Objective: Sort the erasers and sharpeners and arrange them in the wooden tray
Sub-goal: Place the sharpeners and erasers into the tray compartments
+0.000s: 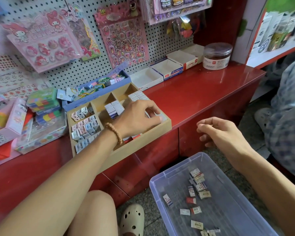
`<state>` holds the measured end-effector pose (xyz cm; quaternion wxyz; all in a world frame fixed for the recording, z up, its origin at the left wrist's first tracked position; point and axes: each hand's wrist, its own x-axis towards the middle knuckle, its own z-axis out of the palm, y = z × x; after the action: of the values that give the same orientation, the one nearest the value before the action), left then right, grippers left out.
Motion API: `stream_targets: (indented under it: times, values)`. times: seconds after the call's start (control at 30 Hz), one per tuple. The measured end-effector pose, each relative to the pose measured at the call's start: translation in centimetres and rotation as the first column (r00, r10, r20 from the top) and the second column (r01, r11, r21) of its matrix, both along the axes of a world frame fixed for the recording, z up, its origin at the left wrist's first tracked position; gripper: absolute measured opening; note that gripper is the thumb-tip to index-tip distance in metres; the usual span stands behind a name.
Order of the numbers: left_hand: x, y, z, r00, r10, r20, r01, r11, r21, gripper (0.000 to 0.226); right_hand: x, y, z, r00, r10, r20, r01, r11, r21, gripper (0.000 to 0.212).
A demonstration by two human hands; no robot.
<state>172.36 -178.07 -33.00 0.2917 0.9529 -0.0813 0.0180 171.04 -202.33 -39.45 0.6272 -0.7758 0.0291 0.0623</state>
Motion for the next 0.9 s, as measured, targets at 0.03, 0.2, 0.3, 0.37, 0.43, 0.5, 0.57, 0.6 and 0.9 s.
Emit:
stream_targets:
  times: [0.03, 0.2, 0.3, 0.37, 0.43, 0.5, 0.57, 0.6, 0.9]
  values:
    - [-1.1, -0.5, 0.0, 1.0, -0.02, -0.016, 0.019, 0.999, -0.046, 0.007, -0.2, -0.1, 0.2, 1.0, 0.01, 0.02, -0.01, 1.0, -0.017, 0.009]
    - [-6.0, -2.9, -3.0, 0.983, -0.087, -0.161, 0.056, 0.981, -0.188, 0.008, -1.9, -0.8, 1.0, 0.992, 0.069, 0.102, -0.055, 0.99, -0.131, 0.008]
    - [-8.8, -4.4, -6.2, 0.971, -0.107, -0.214, 0.064, 0.978, -0.201, 0.005, -3.3, -1.3, 1.1, 0.984, 0.11, 0.141, -0.078, 0.974, -0.214, 0.006]
    - [-10.7, -5.5, -8.6, 0.959, -0.115, -0.259, 0.06, 0.975, -0.212, 0.005, -4.3, -1.8, 0.7, 0.978, 0.132, 0.16, -0.087, 0.961, -0.262, 0.005]
    - [-12.8, -6.6, -11.2, 0.935, -0.141, -0.325, 0.056, 0.964, -0.259, 0.009, -5.4, -2.5, -0.1, 0.976, 0.144, 0.163, -0.087, 0.945, -0.315, 0.004]
    - [-14.7, -7.6, -13.8, 0.905, -0.177, -0.386, 0.05, 0.947, -0.318, 0.007, -6.6, -3.4, -1.3, 0.982, 0.133, 0.137, -0.079, 0.936, -0.342, 0.003]
    - [-16.2, -8.8, -16.0, 0.886, -0.201, -0.419, 0.048, 0.937, -0.347, 0.008, -7.9, -4.3, -3.1, 0.99, 0.095, 0.099, -0.055, 0.936, -0.347, 0.008]
    - [-16.6, -9.3, -17.0, 0.878, -0.209, -0.43, 0.058, 0.94, -0.337, 0.007, -8.4, -4.8, -4.1, 0.994, 0.073, 0.079, -0.041, 0.936, -0.35, 0.01]
    - [-17.0, -10.0, -24.6, 0.871, -0.196, -0.451, 0.104, 0.97, -0.221, 0.009, -10.5, -5.5, -18.7, 0.988, -0.051, -0.145, -0.009, 0.923, -0.385, 0.004]
